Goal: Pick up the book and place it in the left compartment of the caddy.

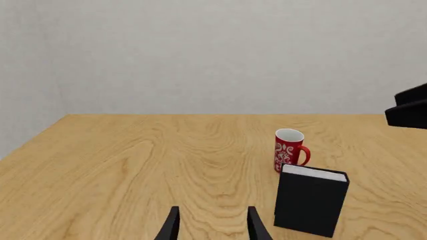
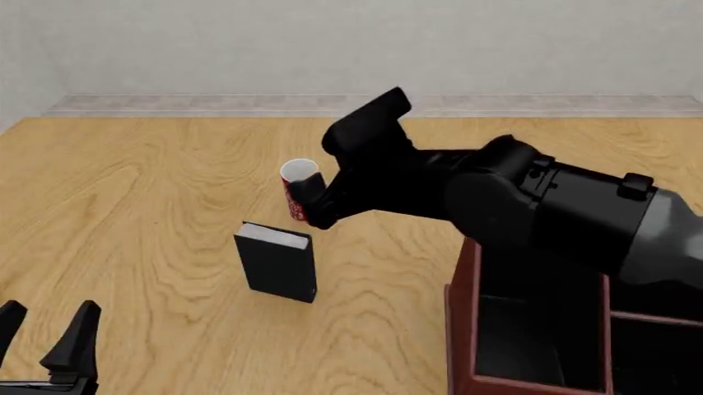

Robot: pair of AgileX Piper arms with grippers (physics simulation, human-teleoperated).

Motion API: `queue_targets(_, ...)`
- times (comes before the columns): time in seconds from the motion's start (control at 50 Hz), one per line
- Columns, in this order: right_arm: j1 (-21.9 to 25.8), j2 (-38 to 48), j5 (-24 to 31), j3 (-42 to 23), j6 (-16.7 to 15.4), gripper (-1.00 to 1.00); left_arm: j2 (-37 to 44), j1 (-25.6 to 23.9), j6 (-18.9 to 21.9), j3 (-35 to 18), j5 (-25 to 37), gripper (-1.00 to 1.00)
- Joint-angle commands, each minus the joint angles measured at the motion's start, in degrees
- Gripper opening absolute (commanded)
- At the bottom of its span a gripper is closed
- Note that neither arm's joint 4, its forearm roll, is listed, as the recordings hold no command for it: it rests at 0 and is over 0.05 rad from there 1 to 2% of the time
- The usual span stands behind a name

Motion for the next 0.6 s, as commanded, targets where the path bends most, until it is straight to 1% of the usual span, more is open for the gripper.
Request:
queue_targets(0.02, 0.22, 2.98, -1.18, -0.34, -0.38, 1.00, 0.00, 0.00, 0.00, 0.00, 0.00, 1.00)
queue_targets(0.08, 0.09, 3.76, -1.45, -0.62, -0.94, 1.00, 0.00, 0.00, 0.00, 0.00, 0.00, 1.00)
queue_targets(0.28, -0.11, 6.40, -2.55, -0.76, -1.33, 1.00, 0.00, 0.00, 0.00, 0.00, 0.00, 1.00)
queue_targets(0.5, -0.37, 9.76, -3.12, -1.66, -1.40, 1.00, 0.00, 0.00, 0.00, 0.00, 0.00, 1.00)
queue_targets(0.6, 0.25, 10.59, -3.37, -1.66, -1.16, 1.00, 0.00, 0.00, 0.00, 0.00, 0.00, 1.00)
